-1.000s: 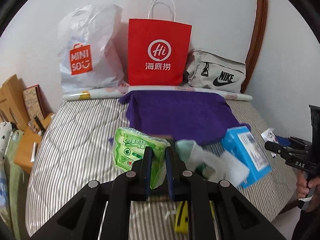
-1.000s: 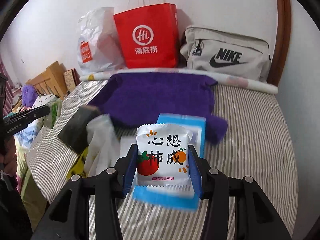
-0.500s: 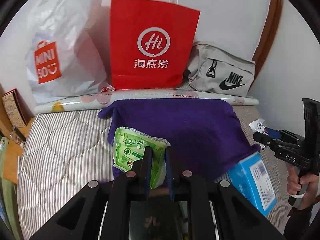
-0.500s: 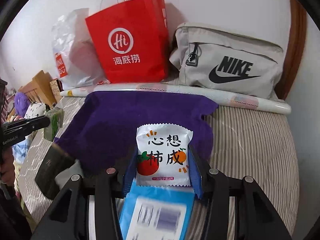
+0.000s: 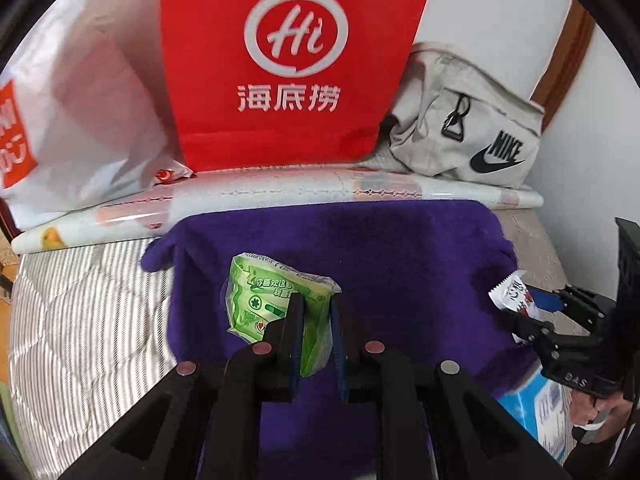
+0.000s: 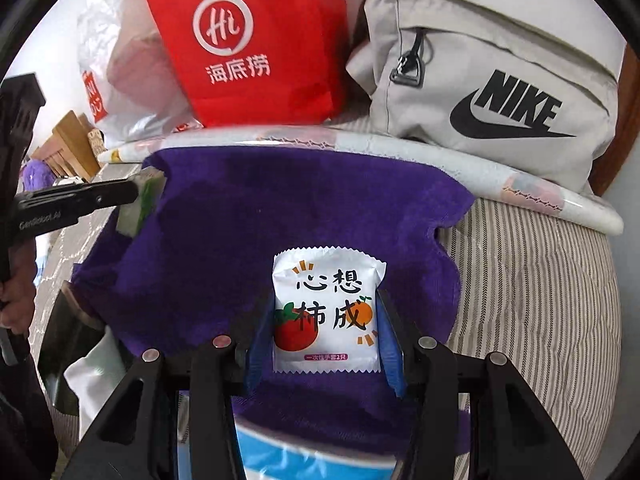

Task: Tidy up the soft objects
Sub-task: 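Carry both packets onto the purple towel and open both grippers, then grasp the yellow adidas pouch with the left gripper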

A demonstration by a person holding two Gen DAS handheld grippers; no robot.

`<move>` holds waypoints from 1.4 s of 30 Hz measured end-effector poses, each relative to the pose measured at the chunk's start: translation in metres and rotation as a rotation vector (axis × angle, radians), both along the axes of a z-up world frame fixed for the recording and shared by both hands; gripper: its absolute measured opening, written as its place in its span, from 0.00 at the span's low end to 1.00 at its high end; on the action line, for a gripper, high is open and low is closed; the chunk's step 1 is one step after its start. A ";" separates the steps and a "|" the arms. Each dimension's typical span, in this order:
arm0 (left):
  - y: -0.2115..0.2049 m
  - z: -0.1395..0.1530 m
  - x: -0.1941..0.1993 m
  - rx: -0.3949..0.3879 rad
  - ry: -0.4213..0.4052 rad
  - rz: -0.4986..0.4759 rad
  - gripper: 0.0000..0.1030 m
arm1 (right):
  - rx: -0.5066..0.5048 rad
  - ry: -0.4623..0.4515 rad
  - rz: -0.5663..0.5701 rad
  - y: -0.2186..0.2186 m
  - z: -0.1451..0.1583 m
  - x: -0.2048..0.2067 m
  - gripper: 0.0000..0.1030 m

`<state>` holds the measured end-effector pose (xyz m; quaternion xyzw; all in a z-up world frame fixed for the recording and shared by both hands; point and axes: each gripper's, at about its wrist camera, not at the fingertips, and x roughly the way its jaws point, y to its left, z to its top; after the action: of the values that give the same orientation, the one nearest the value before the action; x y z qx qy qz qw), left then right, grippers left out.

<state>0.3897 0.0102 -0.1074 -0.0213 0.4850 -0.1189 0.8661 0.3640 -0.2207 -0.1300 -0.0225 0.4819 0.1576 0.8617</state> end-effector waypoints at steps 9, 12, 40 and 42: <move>-0.005 -0.020 0.027 0.012 0.050 0.012 0.15 | -0.016 0.053 0.008 0.004 -0.016 0.016 0.48; -0.005 -0.025 0.028 -0.018 0.077 0.011 0.18 | -0.017 0.072 0.006 0.005 -0.020 0.020 0.52; 0.034 0.049 -0.120 -0.013 -0.112 0.136 0.66 | -0.023 -0.048 -0.047 -0.013 0.042 -0.076 0.73; 0.033 0.050 -0.137 0.004 -0.103 0.128 0.66 | 0.015 -0.062 -0.051 -0.015 0.047 -0.092 0.73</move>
<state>0.2531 0.0434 -0.0574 -0.0442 0.4377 -0.0633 0.8958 0.2720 -0.2354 -0.0834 -0.0086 0.4542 0.1383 0.8801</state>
